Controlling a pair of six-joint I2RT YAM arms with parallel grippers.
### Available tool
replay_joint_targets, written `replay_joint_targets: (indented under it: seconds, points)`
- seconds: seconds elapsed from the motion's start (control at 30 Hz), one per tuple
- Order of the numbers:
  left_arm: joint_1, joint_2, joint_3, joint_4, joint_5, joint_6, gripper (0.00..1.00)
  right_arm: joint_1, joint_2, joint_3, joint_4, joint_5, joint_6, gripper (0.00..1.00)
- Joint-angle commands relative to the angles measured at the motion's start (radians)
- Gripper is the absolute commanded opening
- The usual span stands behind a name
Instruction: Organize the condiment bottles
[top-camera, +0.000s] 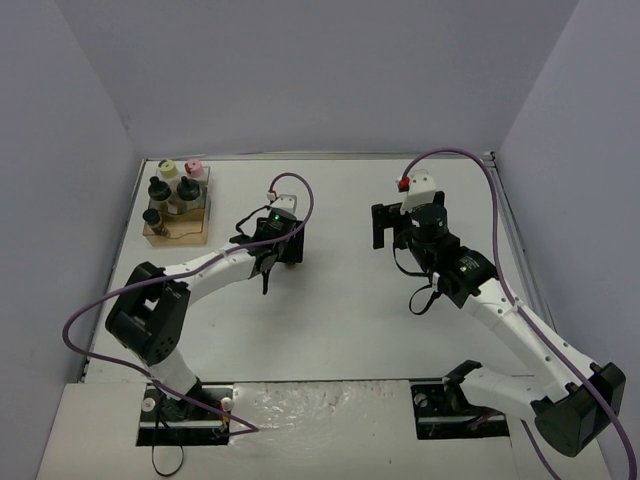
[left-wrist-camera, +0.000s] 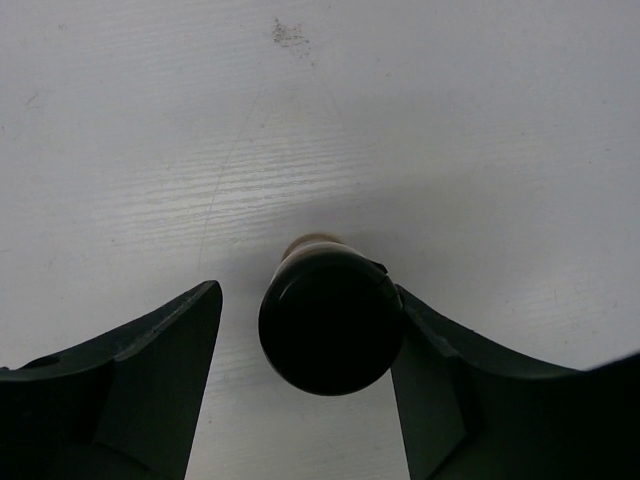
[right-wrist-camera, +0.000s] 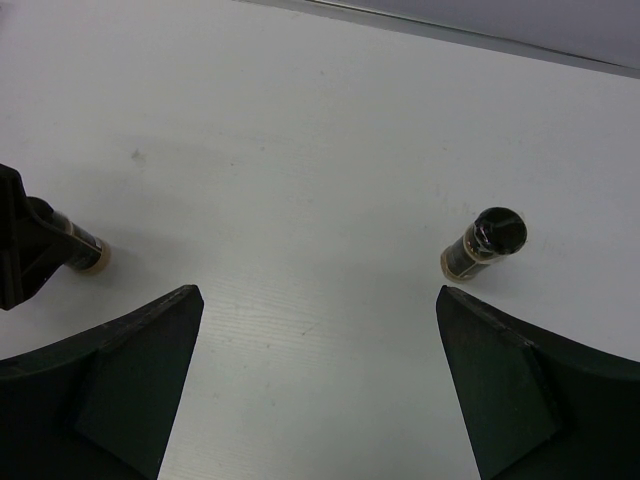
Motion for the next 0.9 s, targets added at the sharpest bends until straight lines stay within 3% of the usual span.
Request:
replay_joint_targets:
  seconds: [0.0, 0.3, 0.4, 0.6, 0.87]
  points:
    - [-0.004, -0.022, 0.061, 0.049, -0.009, -0.018, 0.53, -0.005, -0.021, 0.000, 0.054, 0.031, 0.004, 1.00]
    - [0.006, -0.084, 0.076, -0.008, -0.048, 0.022, 0.13, -0.006, -0.027, -0.004, 0.054, 0.030, 0.004, 1.00]
    - [0.046, -0.123, 0.089, -0.046, -0.058, 0.049, 0.10, -0.006, -0.037, -0.006, 0.054, 0.030, 0.002, 1.00]
    - [0.304, -0.234, 0.114, -0.115, -0.024, 0.086, 0.09, -0.005, -0.055, -0.007, 0.054, 0.034, 0.004, 1.00]
    - [0.580, -0.190, 0.184, -0.097, 0.052, 0.109, 0.09, -0.005, -0.058, -0.013, 0.059, 0.031, 0.007, 1.00]
